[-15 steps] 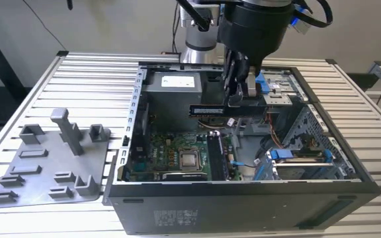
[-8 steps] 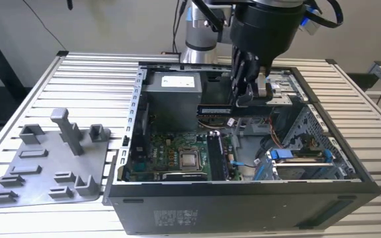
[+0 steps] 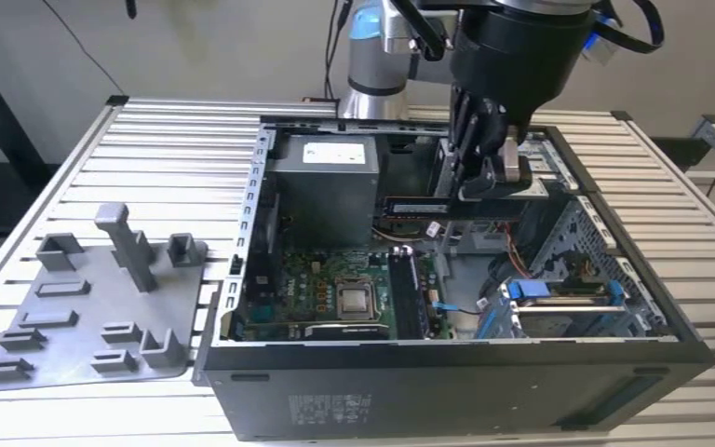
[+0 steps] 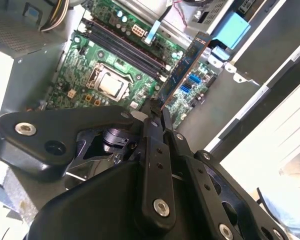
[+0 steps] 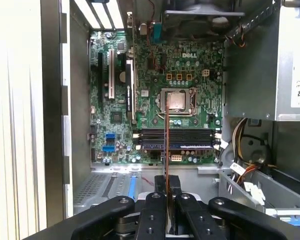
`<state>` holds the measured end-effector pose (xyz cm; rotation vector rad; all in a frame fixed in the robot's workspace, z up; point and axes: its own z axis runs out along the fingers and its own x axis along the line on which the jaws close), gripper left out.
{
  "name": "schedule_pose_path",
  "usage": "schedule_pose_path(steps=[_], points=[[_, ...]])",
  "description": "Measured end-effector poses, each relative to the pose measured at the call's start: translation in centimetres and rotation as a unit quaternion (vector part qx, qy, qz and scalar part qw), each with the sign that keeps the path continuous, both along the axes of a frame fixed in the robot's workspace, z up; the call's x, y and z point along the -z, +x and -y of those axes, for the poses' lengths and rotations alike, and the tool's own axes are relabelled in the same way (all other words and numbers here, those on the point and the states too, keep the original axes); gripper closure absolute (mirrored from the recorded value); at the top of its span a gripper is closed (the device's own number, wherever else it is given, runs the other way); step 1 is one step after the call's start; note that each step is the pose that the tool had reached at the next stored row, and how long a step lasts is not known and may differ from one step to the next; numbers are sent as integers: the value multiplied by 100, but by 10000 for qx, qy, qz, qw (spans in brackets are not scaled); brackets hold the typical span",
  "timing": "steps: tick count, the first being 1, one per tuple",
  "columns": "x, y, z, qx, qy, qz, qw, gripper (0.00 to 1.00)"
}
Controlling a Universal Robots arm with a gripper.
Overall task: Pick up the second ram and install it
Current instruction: 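Pick up the second ram and move it above second insertion slot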
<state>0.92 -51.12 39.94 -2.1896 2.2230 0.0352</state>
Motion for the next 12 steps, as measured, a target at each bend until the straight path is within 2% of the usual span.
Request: schedule_pose_path(steps=[9, 12], points=[[0, 14, -3, 0, 0, 0, 10000, 86], [1, 15, -51, 0, 0, 0, 10000, 86]])
